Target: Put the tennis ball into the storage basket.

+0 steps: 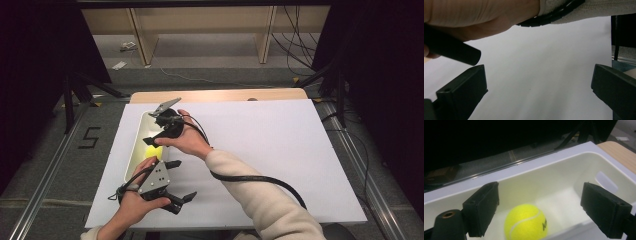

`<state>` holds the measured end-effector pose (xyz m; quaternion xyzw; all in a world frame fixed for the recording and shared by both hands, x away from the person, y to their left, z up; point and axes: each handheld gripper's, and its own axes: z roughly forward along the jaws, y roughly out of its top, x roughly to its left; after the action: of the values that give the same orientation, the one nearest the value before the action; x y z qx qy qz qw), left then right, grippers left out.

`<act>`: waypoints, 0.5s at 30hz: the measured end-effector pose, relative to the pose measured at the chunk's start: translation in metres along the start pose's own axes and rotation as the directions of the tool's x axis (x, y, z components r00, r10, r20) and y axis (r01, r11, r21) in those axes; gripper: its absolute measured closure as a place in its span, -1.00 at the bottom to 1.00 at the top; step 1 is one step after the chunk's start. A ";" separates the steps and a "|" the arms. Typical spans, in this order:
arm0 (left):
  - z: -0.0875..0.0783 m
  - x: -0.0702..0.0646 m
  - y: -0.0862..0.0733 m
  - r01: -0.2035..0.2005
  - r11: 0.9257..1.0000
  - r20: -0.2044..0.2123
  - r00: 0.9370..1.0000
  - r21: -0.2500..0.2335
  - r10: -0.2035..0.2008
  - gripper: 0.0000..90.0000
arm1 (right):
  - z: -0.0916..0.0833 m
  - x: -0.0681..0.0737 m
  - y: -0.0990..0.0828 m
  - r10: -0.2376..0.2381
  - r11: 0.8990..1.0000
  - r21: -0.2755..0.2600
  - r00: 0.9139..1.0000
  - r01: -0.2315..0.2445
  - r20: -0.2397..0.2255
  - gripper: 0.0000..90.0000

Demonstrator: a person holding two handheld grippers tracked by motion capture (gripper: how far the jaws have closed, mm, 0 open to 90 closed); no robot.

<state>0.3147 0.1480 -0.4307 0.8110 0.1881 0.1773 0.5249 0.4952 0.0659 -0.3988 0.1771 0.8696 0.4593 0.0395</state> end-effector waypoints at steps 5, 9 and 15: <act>0.001 0.000 0.000 0.002 1.000 -0.001 1.000 0.002 -0.002 -1.00 | -0.018 -0.008 -0.007 0.017 0.999 -0.030 0.999 -0.016 0.038 -0.65; 0.001 0.000 0.000 0.000 1.000 -0.002 1.000 0.003 0.000 -1.00 | -0.032 -0.015 -0.016 0.032 0.999 -0.031 0.998 -0.030 0.061 -0.65; 0.001 0.000 -0.001 0.004 1.000 -0.003 1.000 0.002 -0.004 -1.00 | -0.050 -0.024 -0.028 0.055 0.998 -0.039 0.995 -0.052 0.083 -0.65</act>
<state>0.3152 0.1479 -0.4315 0.8109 0.1910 0.1774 0.5240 0.4985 0.0042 -0.3955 0.2188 0.8534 0.4683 0.0672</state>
